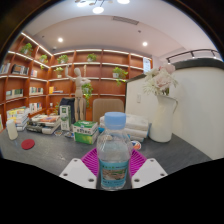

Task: Pour water

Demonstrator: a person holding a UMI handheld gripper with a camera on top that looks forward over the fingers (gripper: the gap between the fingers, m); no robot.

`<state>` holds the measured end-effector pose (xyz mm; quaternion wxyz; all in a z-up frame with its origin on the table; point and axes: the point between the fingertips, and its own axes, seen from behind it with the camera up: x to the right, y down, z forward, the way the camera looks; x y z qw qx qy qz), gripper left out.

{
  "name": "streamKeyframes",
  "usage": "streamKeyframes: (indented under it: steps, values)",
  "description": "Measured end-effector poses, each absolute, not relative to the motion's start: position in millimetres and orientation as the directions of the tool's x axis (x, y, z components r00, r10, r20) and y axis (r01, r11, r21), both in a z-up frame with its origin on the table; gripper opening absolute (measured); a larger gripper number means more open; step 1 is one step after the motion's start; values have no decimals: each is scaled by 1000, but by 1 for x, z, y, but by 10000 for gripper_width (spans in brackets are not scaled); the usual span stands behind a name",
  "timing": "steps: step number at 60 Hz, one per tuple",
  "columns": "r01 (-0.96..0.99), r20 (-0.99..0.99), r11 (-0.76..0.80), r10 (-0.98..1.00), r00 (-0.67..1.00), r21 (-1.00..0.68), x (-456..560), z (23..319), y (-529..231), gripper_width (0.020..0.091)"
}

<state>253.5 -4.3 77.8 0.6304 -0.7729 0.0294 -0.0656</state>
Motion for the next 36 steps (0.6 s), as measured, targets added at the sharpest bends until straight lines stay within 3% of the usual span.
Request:
streamKeyframes:
  steps: [2, 3, 4, 22, 36]
  values:
    - [36, 65, -198, -142, 988, -979, 257, 77, -1, 311]
    - [43, 73, -195, -150, 986, -980, 258, 78, 0, 338]
    - [52, 83, -193, -157, 984, -980, 257, 80, -3, 266]
    - [173, 207, -229, -133, 969, -958, 229, 88, -6, 265]
    - [503, 511, -226, 27, 859, -834, 103, 113, 18, 265]
